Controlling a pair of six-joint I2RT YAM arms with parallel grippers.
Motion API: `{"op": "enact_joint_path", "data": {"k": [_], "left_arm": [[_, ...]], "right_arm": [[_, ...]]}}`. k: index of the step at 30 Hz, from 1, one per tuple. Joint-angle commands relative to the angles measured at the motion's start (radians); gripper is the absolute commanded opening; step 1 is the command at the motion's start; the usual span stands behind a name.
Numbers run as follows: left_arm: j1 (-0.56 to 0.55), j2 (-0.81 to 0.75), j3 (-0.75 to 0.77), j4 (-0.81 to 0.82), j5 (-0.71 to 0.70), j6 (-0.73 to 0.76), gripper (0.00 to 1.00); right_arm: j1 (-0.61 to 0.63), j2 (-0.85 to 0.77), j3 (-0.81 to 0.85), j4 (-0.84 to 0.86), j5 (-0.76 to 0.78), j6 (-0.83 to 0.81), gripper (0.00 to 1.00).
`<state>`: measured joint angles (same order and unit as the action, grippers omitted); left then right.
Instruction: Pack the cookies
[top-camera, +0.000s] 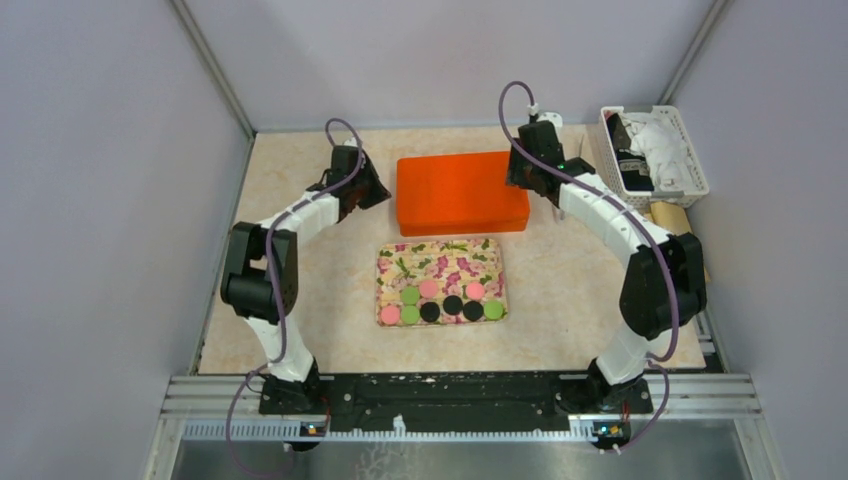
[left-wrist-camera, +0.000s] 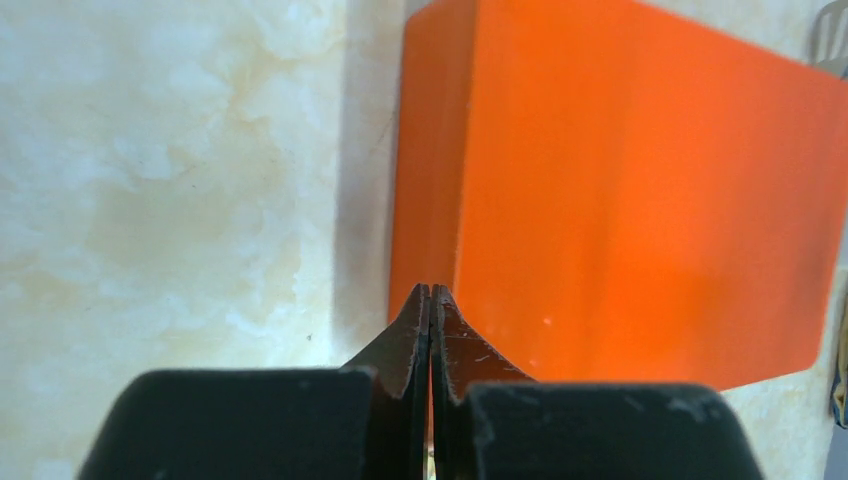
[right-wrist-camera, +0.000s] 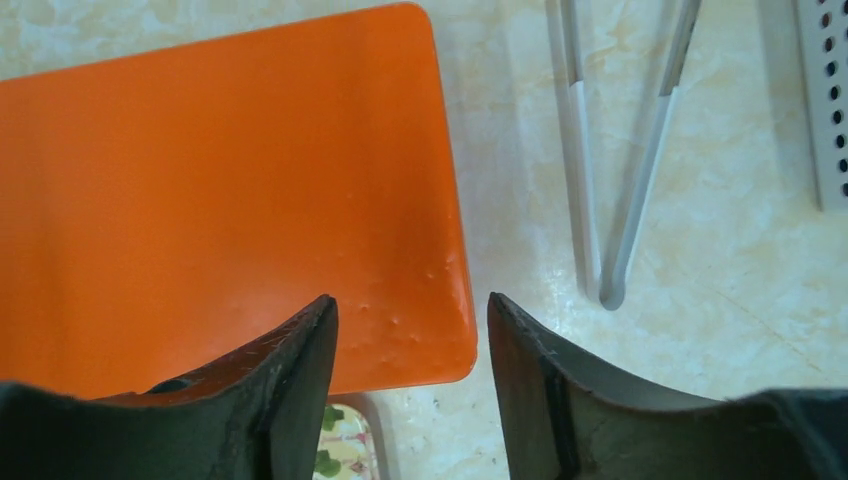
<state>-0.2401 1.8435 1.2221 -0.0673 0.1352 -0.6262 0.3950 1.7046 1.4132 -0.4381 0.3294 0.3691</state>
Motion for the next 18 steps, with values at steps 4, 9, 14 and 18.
{"op": "enact_joint_path", "data": {"k": [4,9,14,18], "left_arm": [[-0.021,-0.156,0.032,-0.082,-0.107,0.095,0.14],[-0.029,-0.204,0.101,-0.163,-0.176,0.177,0.97],[-0.057,-0.26,0.142,-0.249,-0.342,0.197,0.99],[-0.096,-0.313,0.156,-0.294,-0.526,0.212,0.99]], "right_arm": [[0.001,-0.06,-0.002,0.052,0.068,-0.029,0.77],[0.002,-0.063,-0.002,0.039,0.175,-0.017,0.98],[0.002,-0.06,-0.007,0.02,0.316,-0.026,0.4],[0.003,-0.069,-0.038,0.035,0.381,-0.044,0.56]]}}
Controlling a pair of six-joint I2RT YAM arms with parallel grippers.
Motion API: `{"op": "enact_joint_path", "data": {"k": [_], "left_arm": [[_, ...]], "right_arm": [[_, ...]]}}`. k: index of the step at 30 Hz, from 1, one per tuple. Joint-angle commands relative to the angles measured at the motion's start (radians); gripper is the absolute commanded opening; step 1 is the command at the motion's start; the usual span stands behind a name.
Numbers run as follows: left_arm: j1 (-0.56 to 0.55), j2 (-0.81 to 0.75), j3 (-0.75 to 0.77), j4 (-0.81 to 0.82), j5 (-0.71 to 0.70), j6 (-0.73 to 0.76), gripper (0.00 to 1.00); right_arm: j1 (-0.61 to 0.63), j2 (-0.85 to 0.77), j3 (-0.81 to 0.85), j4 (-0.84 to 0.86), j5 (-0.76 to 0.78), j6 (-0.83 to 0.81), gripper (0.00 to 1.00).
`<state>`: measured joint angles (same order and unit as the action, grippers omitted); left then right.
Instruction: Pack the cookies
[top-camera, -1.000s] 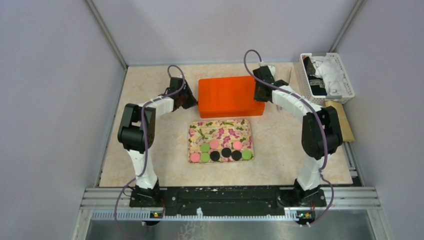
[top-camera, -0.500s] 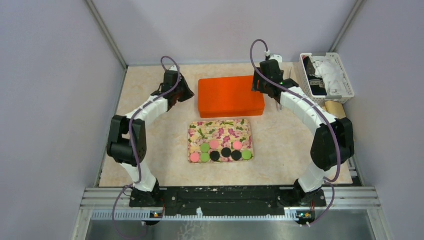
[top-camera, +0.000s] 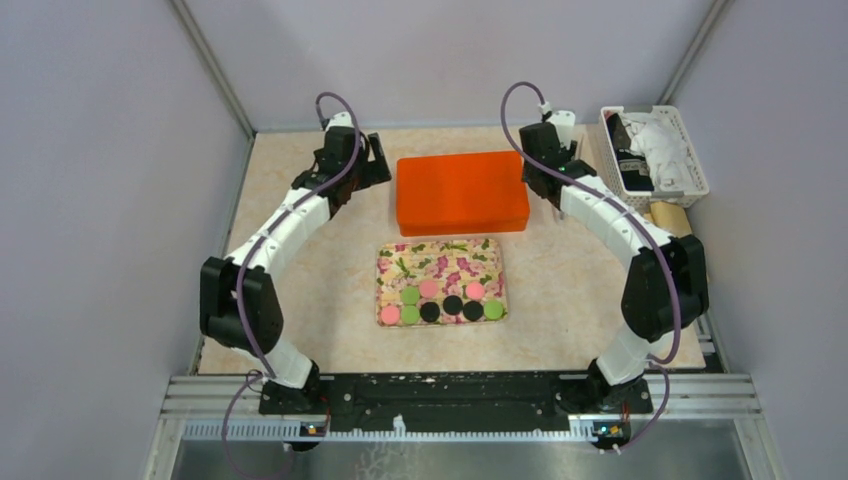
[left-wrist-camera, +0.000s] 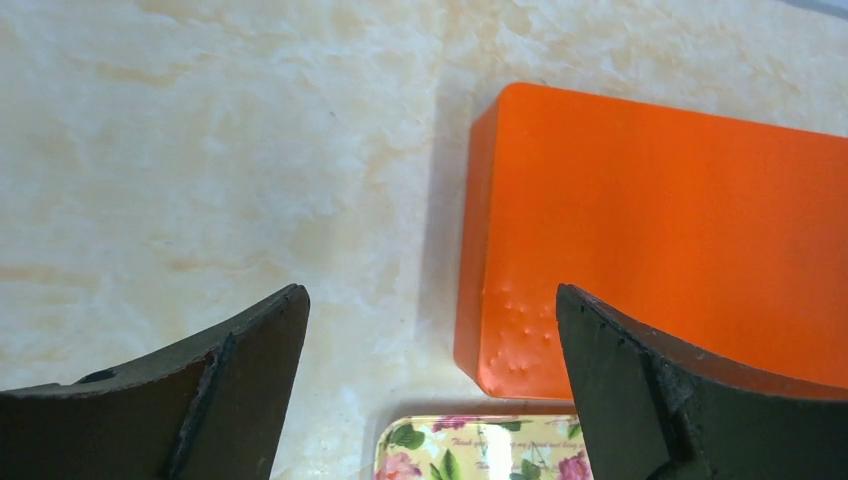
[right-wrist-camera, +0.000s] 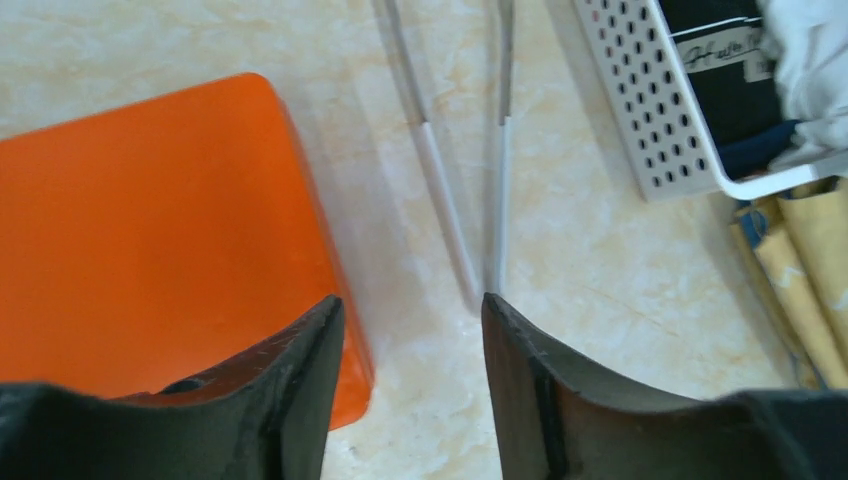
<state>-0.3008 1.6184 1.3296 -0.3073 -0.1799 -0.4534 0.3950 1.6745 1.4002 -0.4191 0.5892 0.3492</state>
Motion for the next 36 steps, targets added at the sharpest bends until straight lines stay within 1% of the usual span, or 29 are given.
{"op": "enact_joint_path", "data": {"k": [1,2,5,9,10,11,14,17,23,27,36], "left_arm": [[-0.041,-0.1,0.049,-0.062,-0.243,0.037,0.99],[-0.047,-0.111,0.046,-0.068,-0.27,0.035,0.99],[-0.052,-0.152,0.022,-0.058,-0.318,0.026,0.99],[-0.053,-0.182,-0.024,0.008,-0.278,0.069,0.98],[-0.054,-0.182,-0.03,0.02,-0.255,0.087,0.98],[-0.057,-0.179,-0.03,0.029,-0.241,0.1,0.98],[-0.063,-0.175,-0.032,0.031,-0.232,0.108,0.98],[-0.065,-0.189,-0.059,0.064,-0.223,0.112,0.98],[-0.065,-0.228,-0.119,0.134,-0.195,0.142,0.99],[-0.065,-0.222,-0.121,0.139,-0.182,0.147,0.98],[-0.065,-0.201,-0.122,0.146,-0.147,0.137,0.99]], "right_arm": [[0.006,-0.043,-0.034,0.027,0.148,-0.042,0.64],[0.009,-0.048,-0.042,0.033,0.192,-0.055,0.67],[0.01,-0.064,-0.051,0.022,0.306,-0.072,0.68],[0.011,-0.104,-0.073,0.038,0.382,-0.096,0.7],[0.011,-0.114,-0.071,0.04,0.378,-0.109,0.93],[0.011,-0.123,-0.068,0.037,0.365,-0.122,0.98],[0.011,-0.127,-0.036,-0.002,0.317,-0.133,0.99],[0.011,-0.11,-0.016,-0.031,0.232,-0.145,0.99],[0.011,-0.038,0.003,-0.064,0.143,-0.083,0.99],[0.011,-0.033,-0.01,-0.033,0.08,-0.061,0.99],[0.011,-0.066,-0.036,0.014,0.019,-0.073,0.99]]}}
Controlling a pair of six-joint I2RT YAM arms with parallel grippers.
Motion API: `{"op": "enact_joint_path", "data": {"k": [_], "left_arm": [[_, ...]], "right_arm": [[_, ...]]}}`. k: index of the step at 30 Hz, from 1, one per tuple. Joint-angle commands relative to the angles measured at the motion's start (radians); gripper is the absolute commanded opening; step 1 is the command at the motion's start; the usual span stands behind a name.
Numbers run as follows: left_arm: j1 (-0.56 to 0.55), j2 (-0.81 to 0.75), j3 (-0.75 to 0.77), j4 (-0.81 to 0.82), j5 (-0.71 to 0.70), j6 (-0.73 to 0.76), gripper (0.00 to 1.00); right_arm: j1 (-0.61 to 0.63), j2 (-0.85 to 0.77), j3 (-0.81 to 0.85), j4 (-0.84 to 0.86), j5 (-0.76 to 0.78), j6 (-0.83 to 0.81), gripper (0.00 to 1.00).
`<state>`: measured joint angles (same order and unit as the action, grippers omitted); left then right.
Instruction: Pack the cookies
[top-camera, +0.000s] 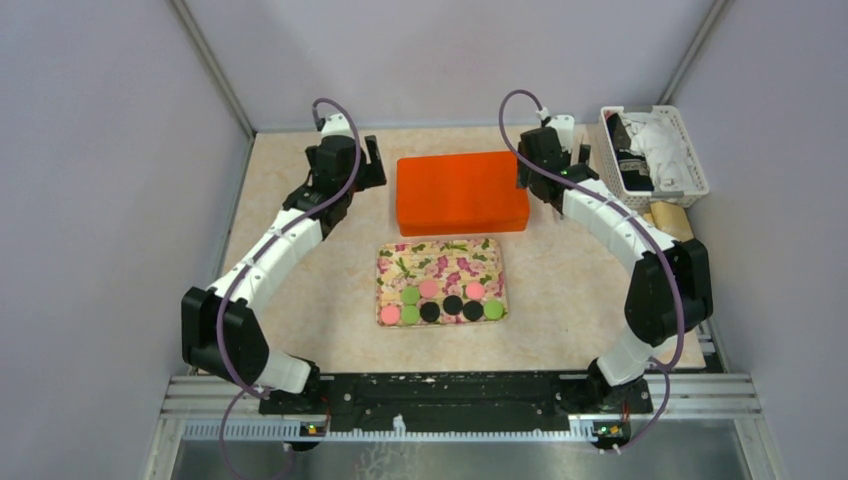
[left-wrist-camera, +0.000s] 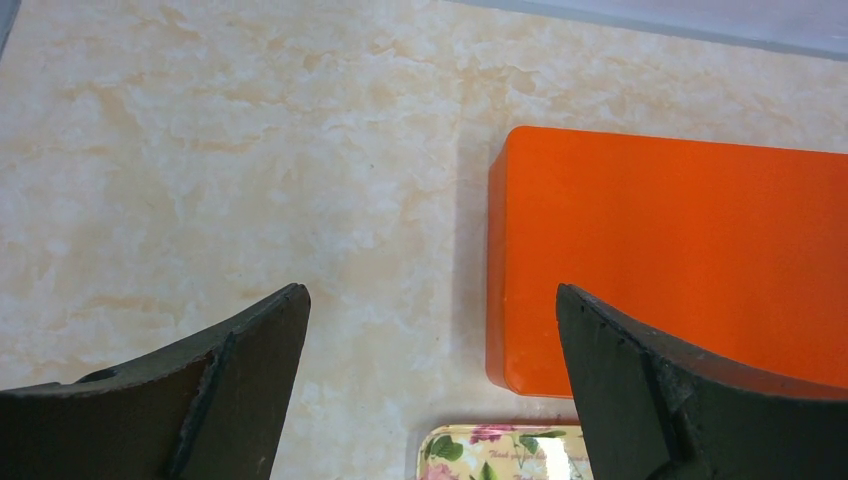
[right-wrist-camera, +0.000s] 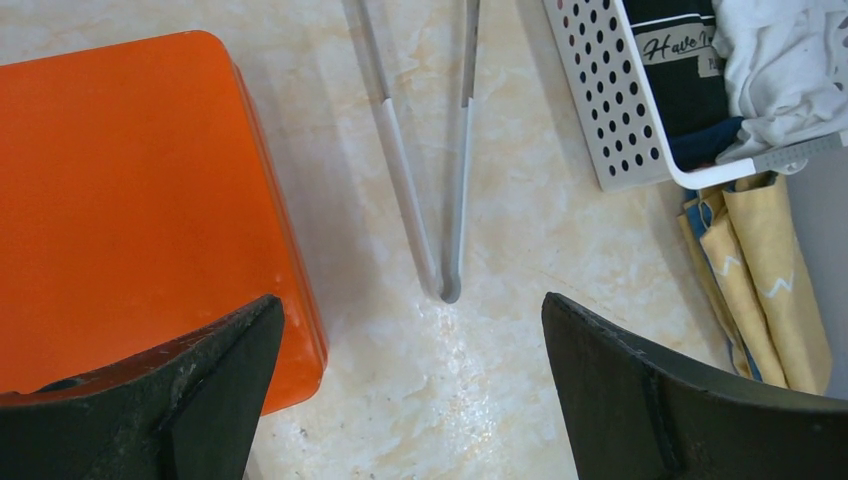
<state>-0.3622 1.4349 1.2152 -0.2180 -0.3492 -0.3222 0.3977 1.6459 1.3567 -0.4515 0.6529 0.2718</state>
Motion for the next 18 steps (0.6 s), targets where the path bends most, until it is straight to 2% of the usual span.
{"op": "enact_joint_path", "data": {"k": [1,12,18], "left_arm": [[-0.003,-0.016,-0.008,0.058,0.023,0.005,0.99],[-0.004,-0.007,-0.011,0.062,0.021,0.007,0.98],[-0.004,0.002,-0.011,0.061,0.018,0.006,0.99]], "right_arm": [[0.009,-0.042,0.002,0.054,-0.054,0.003,0.99],[0.009,-0.032,-0.008,0.073,-0.088,0.005,0.99],[0.009,-0.031,-0.021,0.085,-0.055,0.011,0.99]]}}
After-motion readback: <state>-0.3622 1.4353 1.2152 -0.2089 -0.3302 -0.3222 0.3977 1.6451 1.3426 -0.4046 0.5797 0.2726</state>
